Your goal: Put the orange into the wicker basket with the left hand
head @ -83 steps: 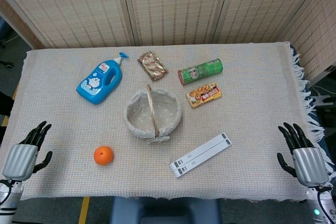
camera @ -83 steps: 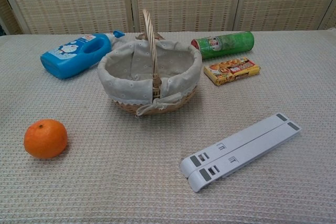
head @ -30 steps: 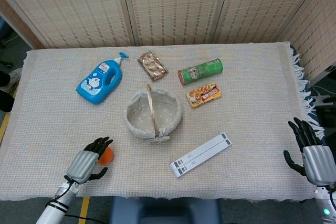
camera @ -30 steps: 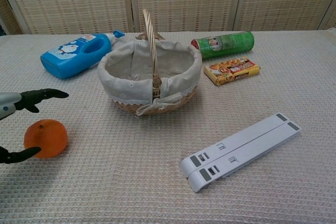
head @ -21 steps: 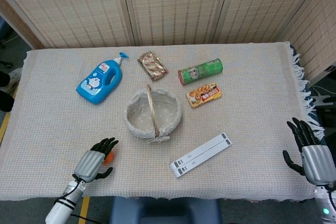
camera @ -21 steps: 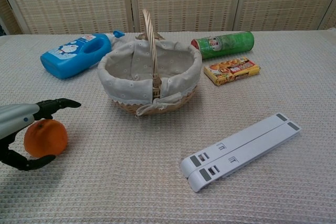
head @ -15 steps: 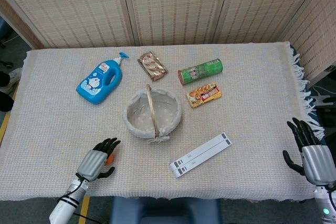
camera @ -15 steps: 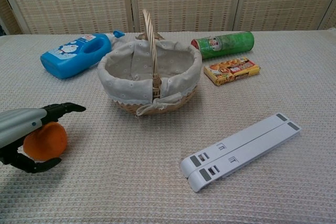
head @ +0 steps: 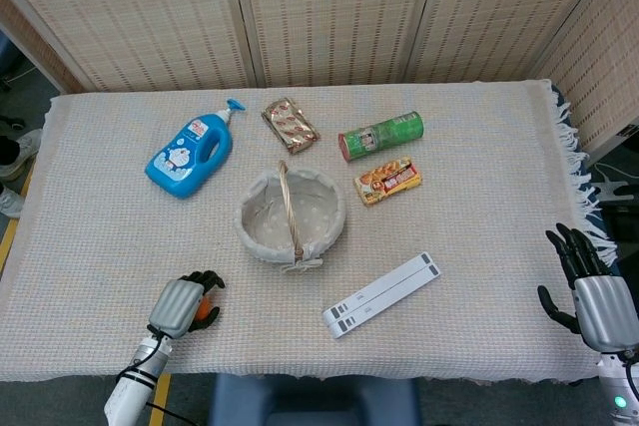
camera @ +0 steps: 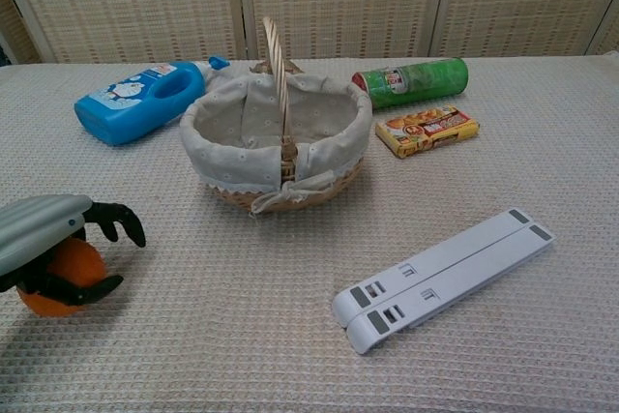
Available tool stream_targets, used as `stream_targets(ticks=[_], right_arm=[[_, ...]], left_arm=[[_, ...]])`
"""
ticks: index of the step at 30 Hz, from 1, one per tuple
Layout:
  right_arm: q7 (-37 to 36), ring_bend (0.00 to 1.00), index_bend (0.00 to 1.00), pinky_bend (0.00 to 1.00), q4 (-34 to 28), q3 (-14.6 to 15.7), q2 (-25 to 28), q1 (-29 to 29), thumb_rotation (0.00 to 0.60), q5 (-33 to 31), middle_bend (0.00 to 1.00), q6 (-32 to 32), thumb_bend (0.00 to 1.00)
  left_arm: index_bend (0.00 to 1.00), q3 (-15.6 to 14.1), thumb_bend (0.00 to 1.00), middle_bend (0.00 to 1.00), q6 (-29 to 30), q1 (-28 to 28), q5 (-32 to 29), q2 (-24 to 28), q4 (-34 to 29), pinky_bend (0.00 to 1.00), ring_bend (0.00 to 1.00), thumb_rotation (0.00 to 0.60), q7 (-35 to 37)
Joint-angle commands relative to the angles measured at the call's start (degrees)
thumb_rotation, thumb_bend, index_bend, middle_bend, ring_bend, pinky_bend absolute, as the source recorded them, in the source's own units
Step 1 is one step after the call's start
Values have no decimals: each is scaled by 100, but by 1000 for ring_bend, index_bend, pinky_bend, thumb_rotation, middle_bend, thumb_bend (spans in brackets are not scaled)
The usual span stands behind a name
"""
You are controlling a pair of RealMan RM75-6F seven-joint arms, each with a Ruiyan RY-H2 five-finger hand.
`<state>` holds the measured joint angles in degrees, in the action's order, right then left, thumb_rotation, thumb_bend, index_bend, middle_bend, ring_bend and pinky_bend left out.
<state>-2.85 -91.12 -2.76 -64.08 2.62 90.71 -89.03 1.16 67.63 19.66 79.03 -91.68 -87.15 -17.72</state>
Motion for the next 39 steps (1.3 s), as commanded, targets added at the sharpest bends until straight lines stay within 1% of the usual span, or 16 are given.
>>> stream_targets(ticks=[1,5,9,11,13,16,19,20,23,26,29,30,31,33,35,39], right_arm=[[-3,0,49,347,0,2,-2,2,600,6,0,1,302],[-5,0,49,347,-1,4,-4,-1,600,8,0,-7,302],[-10,0,49,347,-4,5,2,-1,600,2,0,-3,302],[-21,0,49,347,-13,12,14,4,600,-3,0,19,302],[-19,0,49,347,-18,20,22,5,600,8,0,23,302],[-20,0,49,347,-14,35,18,-3,600,43,0,0,302],[-22,0,50,347,-14,47,21,-7,600,57,0,-2,302],[-22,0,50,347,-15,50,24,-8,600,61,0,-3,302],[-36,0,50,347,-14,50,29,-8,600,65,0,-7,302],[-75,0,51,347,-10,47,42,-6,600,63,0,-8,303],[-90,0,51,347,-12,46,48,-6,600,61,0,-8,302],[-111,0,51,347,-14,45,57,-6,600,58,0,-7,302],[-152,0,51,347,-19,53,76,-3,600,70,0,-1,303],[-203,0,51,347,-17,73,108,2,600,95,0,15,302],[-227,0,51,347,-13,84,131,14,600,105,0,44,302],[-280,0,52,347,-8,79,156,45,600,73,0,112,302]], left_arm=[[364,5,391,303,31,-8,22,23,-22,700,305,600,45],[372,42,392,318,144,0,115,17,13,725,322,600,95],[374,239,391,326,408,91,352,132,-58,732,331,600,8],[374,462,391,327,599,186,463,259,-137,733,331,600,-204],[374,782,393,328,729,344,528,408,-271,733,331,600,-352],[375,1197,393,327,706,630,513,532,-329,733,332,600,-465],[374,1544,392,328,499,1006,396,454,-105,734,332,600,-586],[375,1650,392,329,377,1169,329,383,27,734,331,600,-608],[375,1805,392,332,82,1509,132,179,271,733,331,600,-640],[375,1888,393,333,-19,1757,32,-87,462,734,331,600,-638],[375,1904,392,333,-36,1819,-9,-168,511,734,331,600,-659],[375,1922,392,333,-70,1917,-52,-293,569,734,331,600,-677],[375,1955,391,333,-211,2131,-80,-543,697,734,332,600,-686],[374,2041,391,333,-222,2365,-182,-938,1067,733,331,600,-711],[374,2082,391,332,-200,2521,-245,-1208,1332,734,331,600,-718],[374,2195,389,333,-110,2717,-389,-1566,1591,764,334,600,-665]])
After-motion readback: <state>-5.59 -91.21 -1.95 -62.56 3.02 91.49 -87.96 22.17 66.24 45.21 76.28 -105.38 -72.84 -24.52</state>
